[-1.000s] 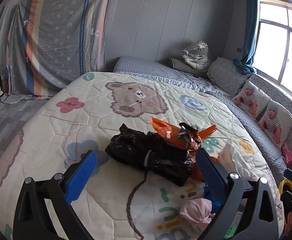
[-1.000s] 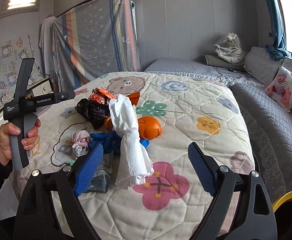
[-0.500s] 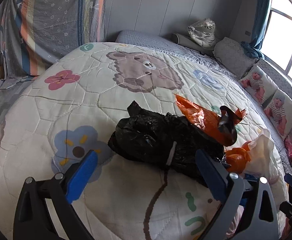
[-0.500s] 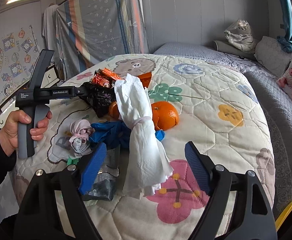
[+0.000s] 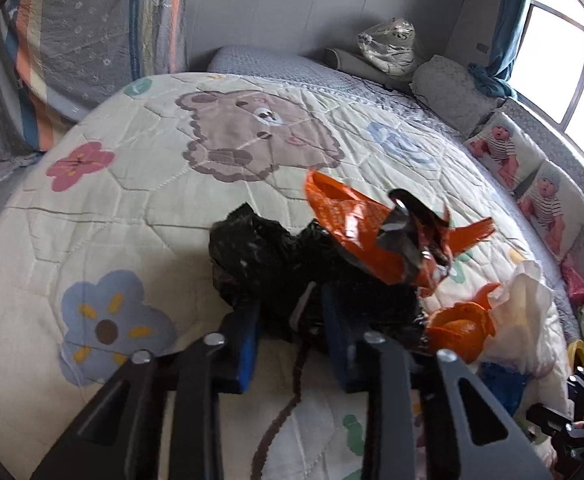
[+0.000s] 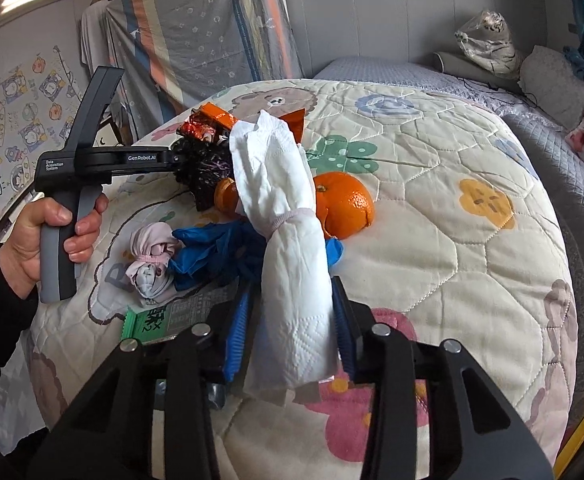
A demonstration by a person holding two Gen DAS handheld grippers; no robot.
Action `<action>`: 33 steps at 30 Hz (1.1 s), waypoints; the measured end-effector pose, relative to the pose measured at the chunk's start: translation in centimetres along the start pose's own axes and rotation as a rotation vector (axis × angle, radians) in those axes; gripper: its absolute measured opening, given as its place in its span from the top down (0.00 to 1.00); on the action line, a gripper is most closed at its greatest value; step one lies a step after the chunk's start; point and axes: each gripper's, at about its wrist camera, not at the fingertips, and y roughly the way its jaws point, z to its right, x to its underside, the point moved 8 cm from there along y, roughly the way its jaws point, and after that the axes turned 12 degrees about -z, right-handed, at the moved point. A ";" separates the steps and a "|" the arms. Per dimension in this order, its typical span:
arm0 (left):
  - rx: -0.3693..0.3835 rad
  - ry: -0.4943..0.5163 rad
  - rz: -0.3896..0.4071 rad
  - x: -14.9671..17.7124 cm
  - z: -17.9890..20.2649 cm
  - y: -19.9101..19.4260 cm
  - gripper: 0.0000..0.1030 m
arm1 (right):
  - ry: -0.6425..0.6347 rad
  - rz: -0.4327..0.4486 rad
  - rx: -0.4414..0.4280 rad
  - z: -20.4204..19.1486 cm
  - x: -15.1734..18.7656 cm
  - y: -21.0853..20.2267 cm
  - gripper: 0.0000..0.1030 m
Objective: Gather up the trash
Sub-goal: 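Grasp the black plastic bag with the left gripper while the right grasps another tissue bundle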
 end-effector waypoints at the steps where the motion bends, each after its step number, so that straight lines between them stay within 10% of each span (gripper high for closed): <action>1: -0.007 0.000 0.006 0.0 0.0 -0.1 0.78 | 0.003 -0.006 0.005 0.1 0.1 0.0 0.74; 11: 0.005 -0.009 0.023 -0.2 0.1 -0.5 0.96 | 0.032 0.005 0.020 0.6 0.4 -0.7 0.90; 33: 0.050 -0.023 0.234 1.6 -0.2 -10.5 0.98 | 0.047 0.130 0.028 1.2 0.8 -6.7 0.90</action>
